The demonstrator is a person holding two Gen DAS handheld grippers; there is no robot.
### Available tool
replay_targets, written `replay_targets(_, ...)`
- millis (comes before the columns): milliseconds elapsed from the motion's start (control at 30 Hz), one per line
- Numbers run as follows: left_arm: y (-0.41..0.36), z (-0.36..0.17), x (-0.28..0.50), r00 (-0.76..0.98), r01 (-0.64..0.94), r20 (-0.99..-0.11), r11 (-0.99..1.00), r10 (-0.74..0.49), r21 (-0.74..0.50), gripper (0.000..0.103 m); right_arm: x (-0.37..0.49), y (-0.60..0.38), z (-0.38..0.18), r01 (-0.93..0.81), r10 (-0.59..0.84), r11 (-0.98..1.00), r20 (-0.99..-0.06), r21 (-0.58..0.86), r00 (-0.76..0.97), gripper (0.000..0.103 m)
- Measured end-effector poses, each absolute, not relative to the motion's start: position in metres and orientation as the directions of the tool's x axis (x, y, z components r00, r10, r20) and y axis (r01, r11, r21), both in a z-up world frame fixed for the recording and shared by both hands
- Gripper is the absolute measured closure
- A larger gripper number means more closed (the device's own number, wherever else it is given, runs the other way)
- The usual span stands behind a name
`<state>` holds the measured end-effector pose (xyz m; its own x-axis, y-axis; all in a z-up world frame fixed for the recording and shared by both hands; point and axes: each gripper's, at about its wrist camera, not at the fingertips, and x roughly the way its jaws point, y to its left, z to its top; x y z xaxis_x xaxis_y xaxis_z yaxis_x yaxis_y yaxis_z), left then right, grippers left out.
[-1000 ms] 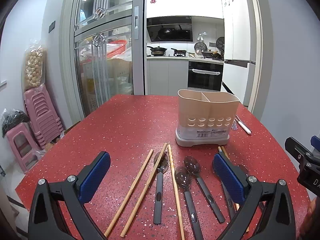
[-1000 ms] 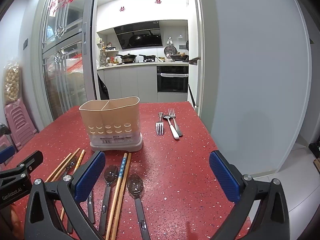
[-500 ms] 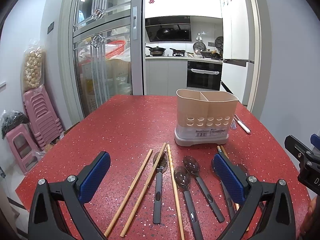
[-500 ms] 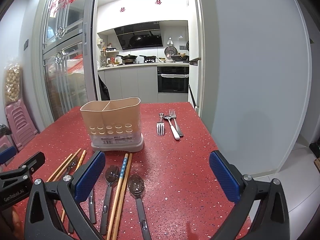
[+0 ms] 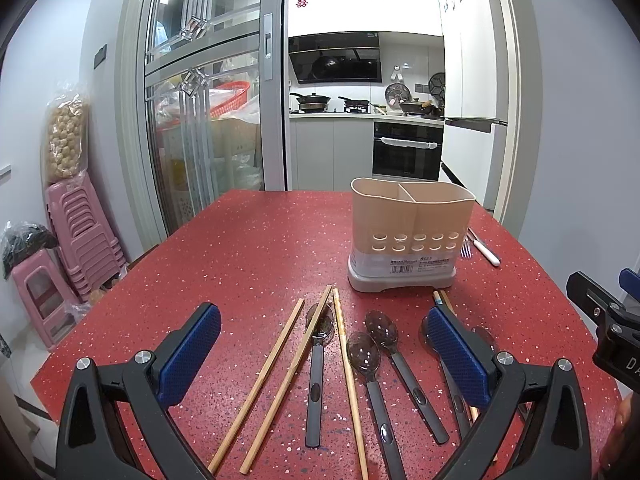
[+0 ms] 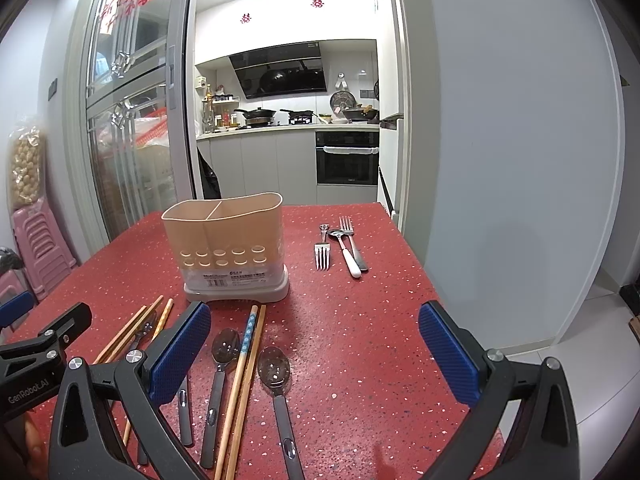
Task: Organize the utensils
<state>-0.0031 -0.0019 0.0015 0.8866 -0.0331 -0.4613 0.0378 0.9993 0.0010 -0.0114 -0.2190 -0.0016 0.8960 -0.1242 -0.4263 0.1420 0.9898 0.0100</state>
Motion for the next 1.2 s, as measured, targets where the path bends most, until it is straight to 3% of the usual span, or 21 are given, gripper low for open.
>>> replay_targets(1200,-0.003,0.0014,-0.0051,0.887,0.044,-0.46,0.999,-0.036,0.007,0.0,-0.0142,-0.2166,-0.0012,0.141,-0.124,0.99,-0.426,0.01,0.896,0.0)
